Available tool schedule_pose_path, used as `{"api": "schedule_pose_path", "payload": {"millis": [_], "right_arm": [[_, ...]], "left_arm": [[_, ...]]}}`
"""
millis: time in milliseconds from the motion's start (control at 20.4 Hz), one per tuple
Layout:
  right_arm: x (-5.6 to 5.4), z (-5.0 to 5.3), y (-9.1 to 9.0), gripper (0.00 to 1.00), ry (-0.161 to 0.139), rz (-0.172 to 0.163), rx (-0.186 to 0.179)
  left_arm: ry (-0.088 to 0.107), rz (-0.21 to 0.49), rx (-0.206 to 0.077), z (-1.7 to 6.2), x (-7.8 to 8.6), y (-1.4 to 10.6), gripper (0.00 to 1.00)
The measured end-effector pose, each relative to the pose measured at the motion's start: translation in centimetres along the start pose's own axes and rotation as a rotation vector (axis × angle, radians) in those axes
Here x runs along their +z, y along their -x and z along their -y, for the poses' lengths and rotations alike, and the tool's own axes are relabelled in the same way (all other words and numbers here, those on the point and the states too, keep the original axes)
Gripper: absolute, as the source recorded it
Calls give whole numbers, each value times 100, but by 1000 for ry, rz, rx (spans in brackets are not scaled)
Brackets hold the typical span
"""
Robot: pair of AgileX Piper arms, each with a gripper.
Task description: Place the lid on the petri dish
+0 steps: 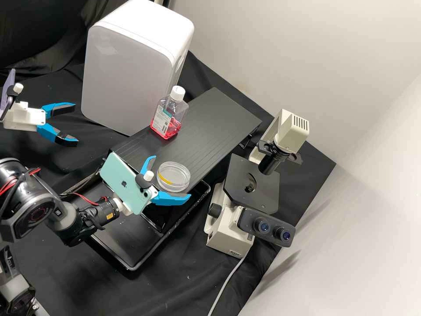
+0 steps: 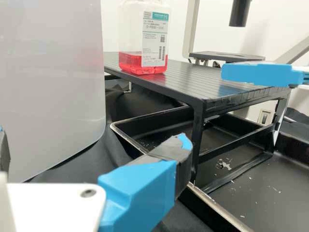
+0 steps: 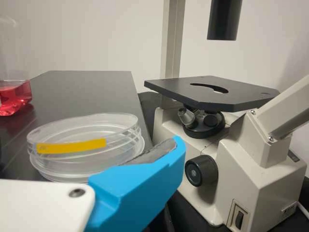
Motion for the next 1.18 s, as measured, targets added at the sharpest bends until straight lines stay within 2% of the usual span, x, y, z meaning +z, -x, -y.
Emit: {"api": "schedule_pose_path", "payload": {"millis": [343, 834, 1177], "right_arm": [[-18, 42, -156, 100, 0, -9, -7], [-44, 65, -215, 100, -1, -14, -18], [-49, 109, -273, 100, -14, 1, -15]], "left_arm": [[0, 0, 0, 0, 0, 0, 100], [0, 0, 0, 0, 0, 0, 100], [0, 0, 0, 0, 0, 0, 100]]}}
